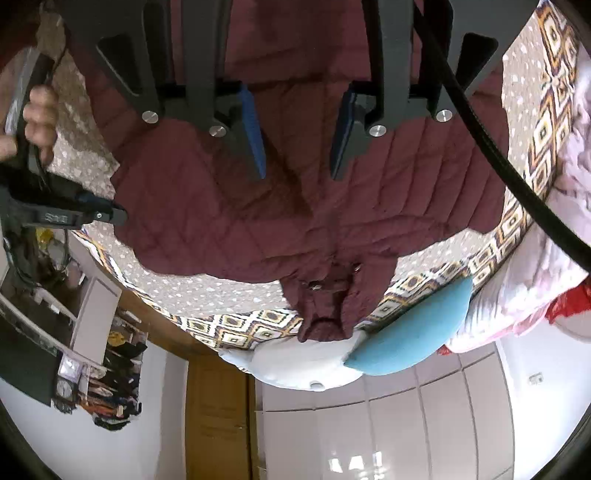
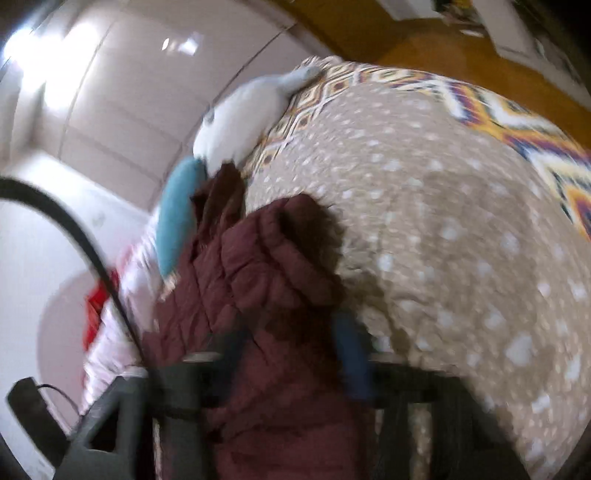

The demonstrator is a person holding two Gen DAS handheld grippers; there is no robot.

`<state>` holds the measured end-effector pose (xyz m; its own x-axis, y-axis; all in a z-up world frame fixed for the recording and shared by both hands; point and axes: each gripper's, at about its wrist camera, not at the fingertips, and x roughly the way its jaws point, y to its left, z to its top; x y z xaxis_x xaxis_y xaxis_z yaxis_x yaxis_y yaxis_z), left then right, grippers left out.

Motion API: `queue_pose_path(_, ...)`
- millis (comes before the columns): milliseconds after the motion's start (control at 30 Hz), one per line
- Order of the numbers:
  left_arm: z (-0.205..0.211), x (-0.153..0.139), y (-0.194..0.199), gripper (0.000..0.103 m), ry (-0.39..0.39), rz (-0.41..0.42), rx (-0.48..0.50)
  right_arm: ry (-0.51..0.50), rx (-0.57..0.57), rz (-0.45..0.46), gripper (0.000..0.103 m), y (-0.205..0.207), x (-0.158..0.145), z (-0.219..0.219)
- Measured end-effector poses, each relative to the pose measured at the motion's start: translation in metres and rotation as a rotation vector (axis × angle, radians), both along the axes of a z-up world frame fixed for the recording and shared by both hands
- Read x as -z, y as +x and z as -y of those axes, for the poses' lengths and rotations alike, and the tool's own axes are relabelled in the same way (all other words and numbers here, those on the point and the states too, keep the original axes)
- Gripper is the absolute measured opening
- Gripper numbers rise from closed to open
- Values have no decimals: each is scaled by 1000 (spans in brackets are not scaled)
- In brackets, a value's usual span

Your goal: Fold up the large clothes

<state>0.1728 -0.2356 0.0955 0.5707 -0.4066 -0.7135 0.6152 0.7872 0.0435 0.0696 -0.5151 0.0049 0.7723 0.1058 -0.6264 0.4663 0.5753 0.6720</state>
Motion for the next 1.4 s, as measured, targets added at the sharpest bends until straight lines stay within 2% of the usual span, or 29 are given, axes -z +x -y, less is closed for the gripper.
queue_pose_path(100,-28,-1,1,44,-50,-20,-35,-84,-42,20,9,7,-24,-17)
queue_pose_path(167,-46,-1,3,45,-75,-34,-65,-167,-123,83,9,12,-65,-55)
queue_pose_path(200,-62,-1,4,45,-90,-36,-94,-167,-123,83,9,12,-65,-55)
queue_pose_path(267,-85,-2,5,47,-106,-36,-136,-199,-214,126,9,18,-87,-90)
queue_pose_path(300,-101,-2,7,50,-123,-43,-164,-210,-320,165,9,29,-101,-129)
queue_pose_path(333,-114,-2,9,52,-140,-53,-185,-210,-320,165,9,29,-101,-129)
queue_pose_path(400,-149,-2,15,58,-184,-78,-245,-203,-440,179,9,48,-104,-174)
queue_pose_path(500,-194,-1,21,64,-211,-83,-324,-200,-587,132,18,75,-87,-228)
queue_pose_path(533,-206,-1,22,64,-212,-81,-343,-197,-616,99,23,83,-76,-244)
queue_pose_path(633,-238,4,24,68,-230,-97,-378,-185,-624,55,24,90,-56,-266)
queue_pose_path(667,-241,6,25,70,-235,-107,-381,-187,-615,59,26,89,-55,-264)
queue_pose_path(733,-246,15,28,70,-249,-148,-379,-193,-581,78,42,83,-59,-259)
queue_pose_path(800,-243,24,34,70,-250,-178,-375,-207,-531,89,47,67,-65,-246)
queue_pose_path(900,-232,44,39,70,-217,-212,-367,-242,-479,64,47,47,-74,-228)
queue_pose_path(1000,-216,65,46,70,-167,-244,-356,-255,-398,11,47,13,-65,-196)
queue_pose_path(1100,-195,87,50,69,-114,-281,-319,-252,-367,0,47,-1,-61,-183)
queue_pose_path(1133,-186,93,50,65,-96,-297,-289,-252,-342,-7,47,-10,-58,-174)
queue_pose_path(1167,-178,97,50,39,-69,-307,-263,-248,-309,-18,47,-22,-54,-160)
queue_pose_path(1200,-172,98,50,21,-23,-300,-270,-248,-309,-18,47,-22,-54,-160)
queue_pose_path(1233,-169,95,48,20,2,-279,-277,-253,-277,-37,47,-29,-50,-149)
queue_pose_path(1400,-171,34,47,18,-41,-123,-266,-280,-245,-49,47,-35,-53,-131)
